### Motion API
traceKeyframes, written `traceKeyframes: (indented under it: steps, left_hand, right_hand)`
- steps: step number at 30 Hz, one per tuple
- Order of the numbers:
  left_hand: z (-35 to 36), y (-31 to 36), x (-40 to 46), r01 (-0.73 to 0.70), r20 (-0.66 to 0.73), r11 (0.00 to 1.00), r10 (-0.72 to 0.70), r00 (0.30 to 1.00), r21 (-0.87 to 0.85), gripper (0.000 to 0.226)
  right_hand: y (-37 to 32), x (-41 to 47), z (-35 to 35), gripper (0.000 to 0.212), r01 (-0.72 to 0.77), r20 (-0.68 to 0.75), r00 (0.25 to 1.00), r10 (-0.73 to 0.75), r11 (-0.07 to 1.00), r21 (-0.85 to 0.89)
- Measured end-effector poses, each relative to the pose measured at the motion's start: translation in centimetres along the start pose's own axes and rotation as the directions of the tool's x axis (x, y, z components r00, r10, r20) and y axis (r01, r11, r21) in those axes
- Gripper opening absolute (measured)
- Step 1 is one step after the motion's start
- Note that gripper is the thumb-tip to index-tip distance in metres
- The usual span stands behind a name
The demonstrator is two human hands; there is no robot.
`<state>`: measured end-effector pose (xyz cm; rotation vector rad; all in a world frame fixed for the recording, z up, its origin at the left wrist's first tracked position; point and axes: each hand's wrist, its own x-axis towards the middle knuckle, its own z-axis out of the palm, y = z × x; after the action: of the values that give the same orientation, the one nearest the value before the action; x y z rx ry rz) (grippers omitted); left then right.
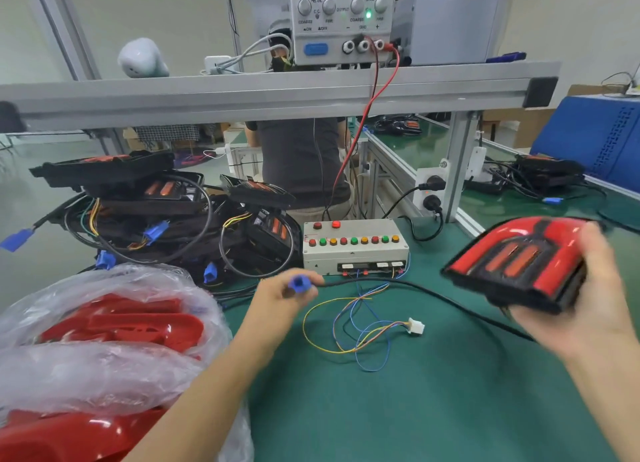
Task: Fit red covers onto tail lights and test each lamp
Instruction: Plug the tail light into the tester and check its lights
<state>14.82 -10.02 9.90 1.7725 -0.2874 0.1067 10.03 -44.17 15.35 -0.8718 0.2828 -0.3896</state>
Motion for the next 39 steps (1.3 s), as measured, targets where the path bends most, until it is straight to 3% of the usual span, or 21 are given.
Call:
traceKeyframes:
  steps: [1,2,4,7,10,14,16,19,22,24,26,27,28,30,31,32,34,36,39]
  left_hand:
    - [0.2,0.0,0.4,0.079,-0.063,0.983,-0.091,0.994,-0.163,0.027]
    - [0.4,-0.1,0.9,0.142,-0.093,0.941,-0.179,0.979,-0.307,0.024]
    - [0.8,-0.1,1.8,0.204,-0.103,0.86,-0.282,0.954,-0.468,0.022]
    - [1.8,0.0,2.6,0.236,-0.096,0.759,-0.365,0.926,-0.607,0.023]
    - [2.8,0.4,3.0,0.219,-0.109,0.705,-0.388,0.915,-0.675,0.022]
    - [4.6,0.6,2.6,0.179,-0.069,0.805,-0.262,0.963,-0.566,0.022]
    - [5.3,0.5,2.1,0.136,-0.04,0.868,-0.176,0.984,-0.478,0.02]
    - [6.3,0.3,1.6,0.063,-0.017,0.937,-0.074,0.997,-0.343,0.021]
    - [7.5,0.6,1.4,0.026,0.004,0.959,-0.026,1.0,-0.283,0.022]
    - [8.2,0.8,1.4,-0.002,0.022,0.967,0.008,1.0,-0.254,0.026]
    - [8.5,0.9,1.4,-0.029,0.049,0.976,0.04,0.998,-0.214,0.03]
    - [8.7,0.9,1.5,-0.034,0.061,0.979,0.047,0.997,-0.2,0.031]
    - [8.8,0.8,1.5,-0.039,0.071,0.981,0.053,0.996,-0.191,0.031]
    - [9.2,0.8,1.6,-0.053,0.095,0.979,0.073,0.993,-0.199,0.031]
    - [9.5,0.8,1.6,-0.061,0.111,0.972,0.088,0.99,-0.226,0.031]
    - [9.9,0.9,1.5,-0.067,0.123,0.961,0.103,0.987,-0.269,0.03]
    - [10.5,1.0,1.4,-0.061,0.131,0.928,0.117,0.984,-0.367,0.028]
    - [10.9,1.0,1.2,-0.042,0.143,0.921,0.106,0.984,-0.388,0.027]
    - [11.3,0.6,1.1,-0.014,0.122,0.983,0.037,0.992,-0.185,0.029]
  right_hand:
    - [1.6,-0.9,-0.3,0.039,-0.039,0.1,0.994,0.04,0.999,-0.009]
    - [2.8,-2.3,0.0,0.039,-0.18,0.107,0.976,0.189,0.979,-0.095]
    - [3.7,-1.3,-1.6,0.037,-0.297,0.023,0.947,0.321,0.899,-0.321]
    - [4.4,0.2,-2.5,0.05,-0.419,-0.063,0.894,0.443,0.779,-0.467]
    - [5.0,1.5,-3.4,0.056,-0.47,-0.129,0.868,0.48,0.707,-0.528]
    - [4.7,3.4,-3.0,0.061,-0.437,-0.09,0.861,0.501,0.636,-0.636]
    - [4.1,3.8,-2.6,0.064,-0.331,-0.069,0.882,0.466,0.511,-0.793]
    - [3.3,4.6,-2.4,0.05,-0.053,0.007,0.968,0.25,0.231,-0.972]
    - [3.5,5.0,-1.5,0.049,0.105,0.1,0.991,0.086,-0.064,-0.992]
    - [4.0,4.7,-0.5,0.058,0.111,0.095,0.993,0.068,-0.293,-0.95]
    - [4.4,3.9,0.4,0.062,0.112,0.14,0.99,-0.034,-0.429,-0.896]
    - [4.5,3.3,1.0,0.058,0.186,0.245,0.964,-0.099,-0.408,-0.894]
    - [4.6,2.6,1.7,0.047,0.324,0.372,0.92,-0.123,-0.297,-0.898]
    - [4.7,0.6,3.5,0.028,0.568,0.576,0.817,0.009,0.15,-0.809]
    - [5.0,-0.6,4.5,0.032,0.583,0.649,0.75,0.131,0.333,-0.741]
    - [5.5,-1.4,5.1,0.038,0.579,0.696,0.687,0.209,0.421,-0.698]
    - [7.0,-2.1,5.5,0.039,0.598,0.726,0.662,0.185,0.454,-0.661]
    - [8.0,-2.1,5.5,0.033,0.593,0.698,0.712,0.069,0.473,-0.652]
    - [8.5,-2.0,4.8,0.027,0.576,0.672,0.741,-0.009,0.522,-0.629]
